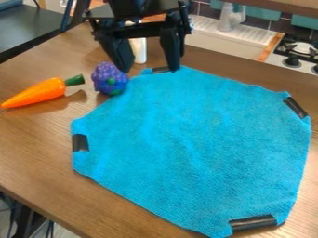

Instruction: Fold the cloth from left to top right

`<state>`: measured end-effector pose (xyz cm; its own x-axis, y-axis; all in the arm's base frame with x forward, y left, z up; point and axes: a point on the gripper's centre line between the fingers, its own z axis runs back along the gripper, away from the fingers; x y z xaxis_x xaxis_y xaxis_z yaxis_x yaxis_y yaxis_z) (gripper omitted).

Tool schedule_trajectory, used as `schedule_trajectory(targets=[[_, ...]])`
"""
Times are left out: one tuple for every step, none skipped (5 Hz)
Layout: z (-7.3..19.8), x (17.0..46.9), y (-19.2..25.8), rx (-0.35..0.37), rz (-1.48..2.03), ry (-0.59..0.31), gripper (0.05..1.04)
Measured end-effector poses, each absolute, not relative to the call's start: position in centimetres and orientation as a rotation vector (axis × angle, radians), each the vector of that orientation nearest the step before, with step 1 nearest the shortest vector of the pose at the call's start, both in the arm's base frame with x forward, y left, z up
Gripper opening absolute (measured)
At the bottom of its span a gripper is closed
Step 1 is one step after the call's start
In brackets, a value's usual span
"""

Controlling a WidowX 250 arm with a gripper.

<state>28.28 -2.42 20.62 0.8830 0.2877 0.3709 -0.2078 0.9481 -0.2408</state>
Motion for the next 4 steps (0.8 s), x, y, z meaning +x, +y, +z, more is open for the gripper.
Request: schedule_trajectory(targets=[[20.1, 28.2, -2.4, -0.196, 0.266, -0.404, 0.998], [19.4, 26.5, -0.3, -0.187, 0.393, -0.546, 0.998], [18.9, 25.0, 1.0, -0.149, 0.55, -0.667, 0.998], [18.6, 24.0, 2.0, -0.115, 0.583, -0.686, 0.998]])
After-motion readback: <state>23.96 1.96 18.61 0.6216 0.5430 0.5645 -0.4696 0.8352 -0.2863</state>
